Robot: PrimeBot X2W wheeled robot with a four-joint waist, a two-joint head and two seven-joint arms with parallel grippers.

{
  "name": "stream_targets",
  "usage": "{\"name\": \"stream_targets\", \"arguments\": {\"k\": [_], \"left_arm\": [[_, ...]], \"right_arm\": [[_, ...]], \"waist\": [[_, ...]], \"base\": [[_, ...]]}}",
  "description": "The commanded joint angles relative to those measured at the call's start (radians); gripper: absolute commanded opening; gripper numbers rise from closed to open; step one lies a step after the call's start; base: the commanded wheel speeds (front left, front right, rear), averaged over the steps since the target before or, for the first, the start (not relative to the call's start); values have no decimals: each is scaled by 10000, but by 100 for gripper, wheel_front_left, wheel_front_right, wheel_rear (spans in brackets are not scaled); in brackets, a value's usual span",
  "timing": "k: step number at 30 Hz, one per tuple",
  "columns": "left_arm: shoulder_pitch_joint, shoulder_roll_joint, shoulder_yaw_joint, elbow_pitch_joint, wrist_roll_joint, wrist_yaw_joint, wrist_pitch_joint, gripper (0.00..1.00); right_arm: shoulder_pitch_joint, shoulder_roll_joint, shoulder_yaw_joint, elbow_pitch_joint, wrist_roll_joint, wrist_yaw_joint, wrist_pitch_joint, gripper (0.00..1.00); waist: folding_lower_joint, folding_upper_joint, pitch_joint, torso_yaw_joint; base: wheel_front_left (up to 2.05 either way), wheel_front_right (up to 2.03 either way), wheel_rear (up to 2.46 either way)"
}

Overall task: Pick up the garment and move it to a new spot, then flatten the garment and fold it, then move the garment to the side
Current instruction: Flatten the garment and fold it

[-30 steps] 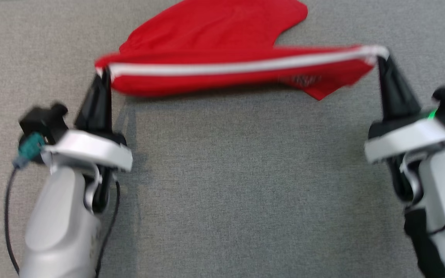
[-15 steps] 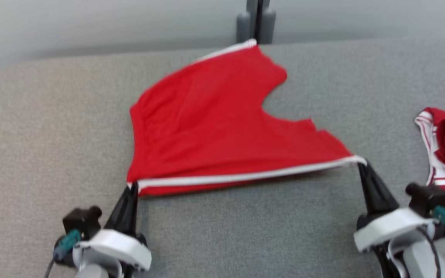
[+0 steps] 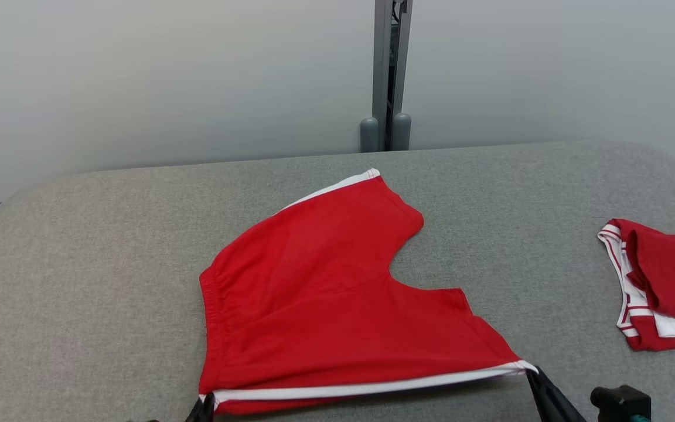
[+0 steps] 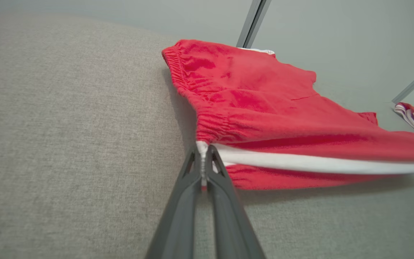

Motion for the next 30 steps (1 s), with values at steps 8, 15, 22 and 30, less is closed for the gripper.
{"name": "stream_targets", "arguments": {"k": [8, 15, 22, 30], "left_arm": [[536, 125, -105, -20, -32, 35, -47, 0], [-405, 101, -587, -650, -71, 31, -47, 0], [-2092, 93, -707, -910, -59, 36, -47, 0], [-4164, 87, -1057, -456, -341, 273, -46, 0]], "right_arm": [[322, -315, -62, -28, 153, -79, -44, 0], [-952, -423, -119, -121, 27, -69, -43, 0], [-3429, -587, 188, 695, -518, -53, -41, 0], [-6707, -608, 780, 2823, -1019, -47, -41, 0]], "waist": [[0, -1, -15, 219], [0, -1, 386, 634], [0, -1, 1350, 1210], [0, -1, 2596, 1782]], "base": [[0, 0, 0], [0, 0, 0], [0, 0, 0], [0, 0, 0]]}}
